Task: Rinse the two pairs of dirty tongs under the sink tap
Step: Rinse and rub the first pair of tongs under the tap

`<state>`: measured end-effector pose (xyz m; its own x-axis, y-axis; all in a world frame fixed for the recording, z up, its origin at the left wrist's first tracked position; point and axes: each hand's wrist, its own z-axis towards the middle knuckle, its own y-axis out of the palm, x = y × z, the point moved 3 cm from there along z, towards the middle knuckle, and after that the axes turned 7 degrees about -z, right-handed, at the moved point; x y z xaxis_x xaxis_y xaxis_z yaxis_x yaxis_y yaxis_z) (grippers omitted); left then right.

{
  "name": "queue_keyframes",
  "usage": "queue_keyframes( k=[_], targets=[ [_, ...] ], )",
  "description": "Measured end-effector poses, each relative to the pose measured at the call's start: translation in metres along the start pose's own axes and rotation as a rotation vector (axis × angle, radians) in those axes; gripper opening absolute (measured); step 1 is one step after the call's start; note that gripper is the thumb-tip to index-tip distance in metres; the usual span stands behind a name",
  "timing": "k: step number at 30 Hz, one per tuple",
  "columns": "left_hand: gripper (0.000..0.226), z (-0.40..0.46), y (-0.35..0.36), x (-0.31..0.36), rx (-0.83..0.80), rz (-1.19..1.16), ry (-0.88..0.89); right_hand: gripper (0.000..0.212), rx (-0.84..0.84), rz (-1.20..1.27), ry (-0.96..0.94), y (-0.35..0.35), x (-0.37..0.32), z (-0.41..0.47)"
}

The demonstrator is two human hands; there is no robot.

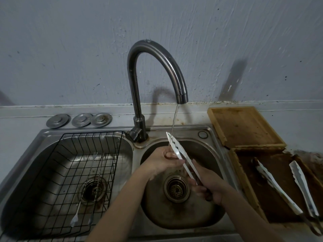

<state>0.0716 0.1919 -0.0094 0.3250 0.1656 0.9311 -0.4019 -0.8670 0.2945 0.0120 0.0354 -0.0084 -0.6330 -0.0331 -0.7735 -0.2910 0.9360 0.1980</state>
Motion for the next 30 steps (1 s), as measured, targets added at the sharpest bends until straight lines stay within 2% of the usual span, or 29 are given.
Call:
queue_keyframes(
  k=[2, 6, 8, 10, 16, 20, 24, 26, 30],
  targets=[
    [0.004, 0.002, 0.0, -0.001, 0.035, -0.125, -0.016, 0.057, 0.006, -0.035, 0.013, 0.0, -0.002, 0.0],
    [0.022, 0.011, -0.015, 0.003, 0.276, -0.503, 0.031, 0.053, -0.01, -0.039, 0.033, -0.001, -0.002, 0.001],
    [0.029, 0.014, -0.017, 0.006, 0.321, -0.574, 0.072, 0.048, -0.03, -0.005, 0.032, 0.0, -0.001, 0.002],
    [0.032, 0.016, -0.015, 0.005, 0.349, -0.596, 0.106, 0.047, -0.036, 0.003, 0.034, 0.002, 0.0, 0.003],
    [0.019, 0.019, -0.012, -0.001, 0.39, -0.566, 0.203, 0.05, -0.015, -0.077, 0.023, 0.003, -0.002, 0.004],
    [0.015, 0.018, -0.011, 0.003, 0.348, -0.509, 0.217, 0.053, -0.078, -0.064, 0.022, 0.007, -0.005, 0.0],
    [0.014, 0.016, -0.01, 0.007, 0.237, -0.311, 0.267, 0.055, -0.117, -0.104, 0.049, 0.01, -0.007, -0.003],
    [0.006, 0.016, -0.009, 0.006, 0.216, -0.251, 0.255, 0.054, -0.127, -0.121, 0.082, 0.011, -0.008, -0.002],
    [0.009, 0.021, -0.014, -0.004, 0.394, -0.364, 0.197, 0.05, -0.04, -0.163, 0.119, 0.013, -0.021, 0.001]
  ],
)
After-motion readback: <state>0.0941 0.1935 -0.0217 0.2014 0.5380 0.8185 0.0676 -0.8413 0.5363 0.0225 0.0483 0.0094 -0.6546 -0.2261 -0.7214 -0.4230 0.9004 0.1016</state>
